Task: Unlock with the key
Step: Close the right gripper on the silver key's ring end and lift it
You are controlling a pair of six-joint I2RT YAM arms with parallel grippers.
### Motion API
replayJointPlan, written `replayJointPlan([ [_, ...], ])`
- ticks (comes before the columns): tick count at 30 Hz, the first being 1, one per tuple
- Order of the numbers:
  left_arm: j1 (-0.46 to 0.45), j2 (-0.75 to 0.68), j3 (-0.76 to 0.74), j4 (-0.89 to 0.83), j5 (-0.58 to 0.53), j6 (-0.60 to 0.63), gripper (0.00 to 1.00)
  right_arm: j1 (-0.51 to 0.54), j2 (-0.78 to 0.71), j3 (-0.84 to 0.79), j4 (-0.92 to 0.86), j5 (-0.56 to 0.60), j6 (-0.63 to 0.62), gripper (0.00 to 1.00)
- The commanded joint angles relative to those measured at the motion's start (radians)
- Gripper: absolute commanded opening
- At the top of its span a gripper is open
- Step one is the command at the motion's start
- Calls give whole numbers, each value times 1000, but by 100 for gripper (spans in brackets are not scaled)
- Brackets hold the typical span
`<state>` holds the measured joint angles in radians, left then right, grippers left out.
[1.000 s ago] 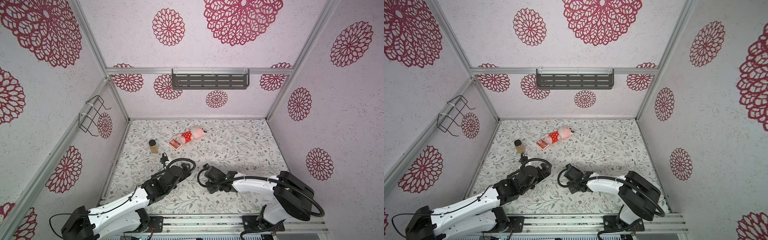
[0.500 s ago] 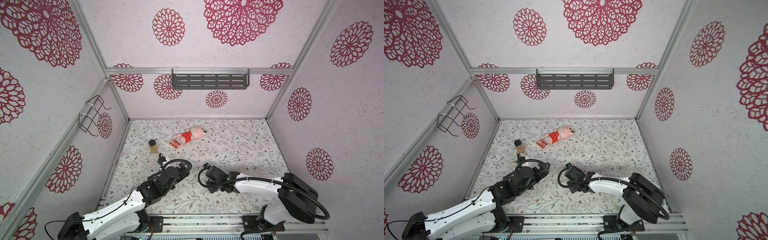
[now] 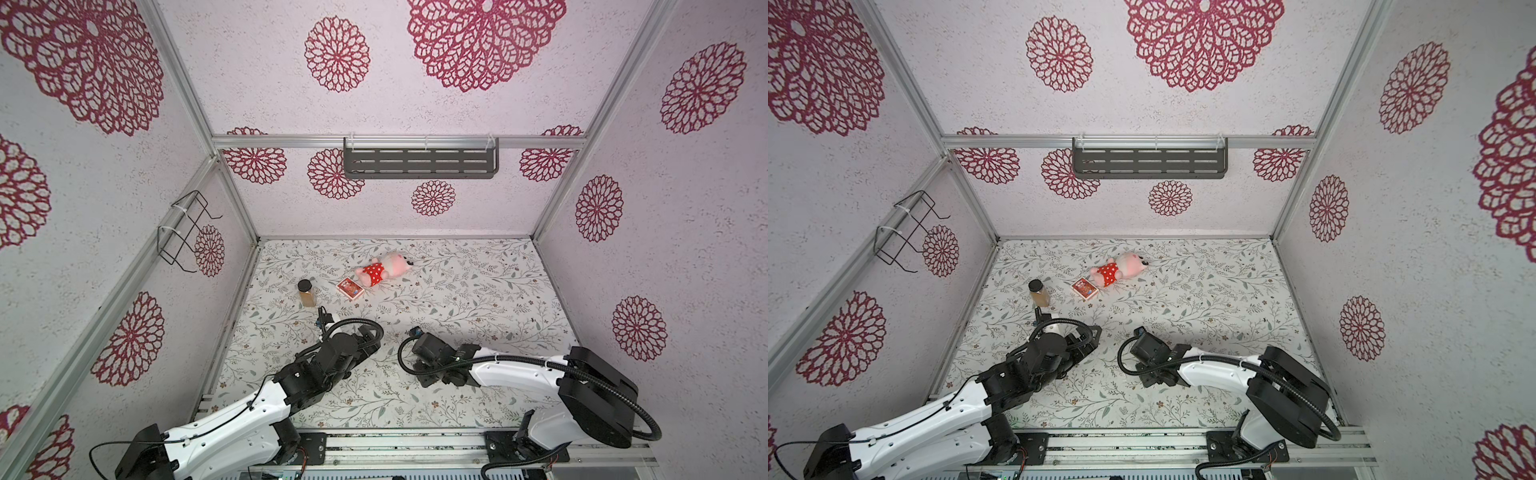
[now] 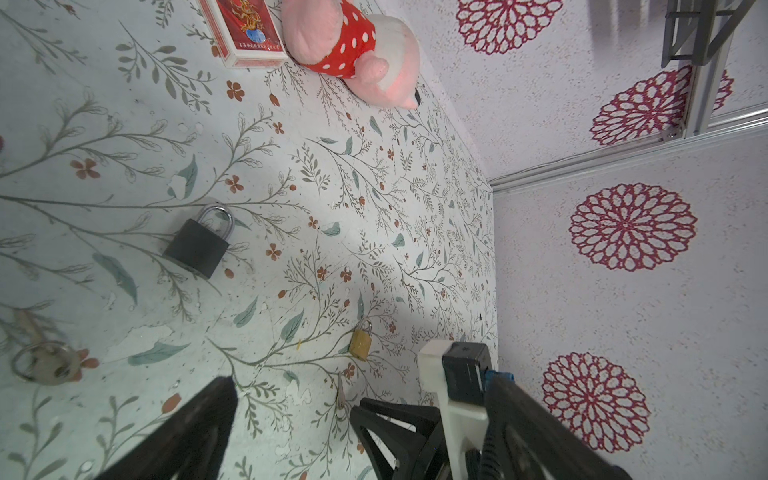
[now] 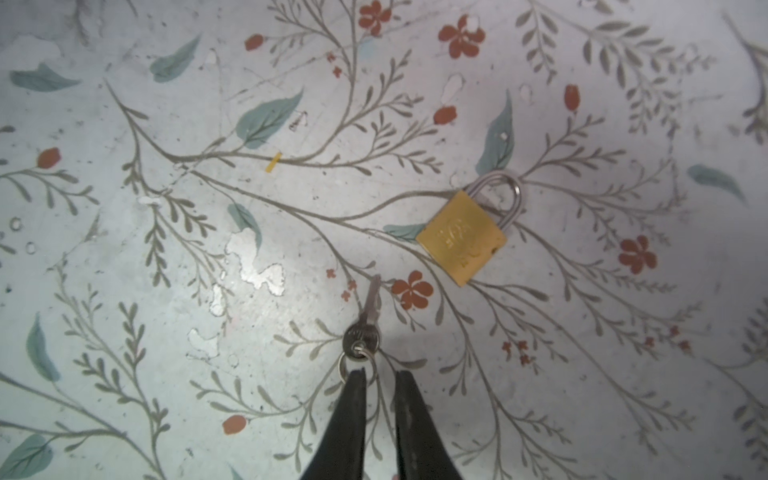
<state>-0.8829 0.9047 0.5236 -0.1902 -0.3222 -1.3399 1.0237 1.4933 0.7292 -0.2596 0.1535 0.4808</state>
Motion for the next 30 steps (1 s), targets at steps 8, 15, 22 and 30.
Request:
replayJointPlan([
  [8, 23, 25, 4, -13, 11, 33, 97, 11, 35, 46, -29, 17, 117, 34],
  [15, 34, 31, 9, -38, 18, 48, 97, 20, 64, 63, -31, 17, 170, 35],
  [22, 45, 30, 7, -46, 29, 53, 97, 31, 99, 91, -79, 39, 186, 32],
  [30, 50, 28, 1, -42, 37, 49, 97, 45, 133, 118, -87, 48, 198, 26],
])
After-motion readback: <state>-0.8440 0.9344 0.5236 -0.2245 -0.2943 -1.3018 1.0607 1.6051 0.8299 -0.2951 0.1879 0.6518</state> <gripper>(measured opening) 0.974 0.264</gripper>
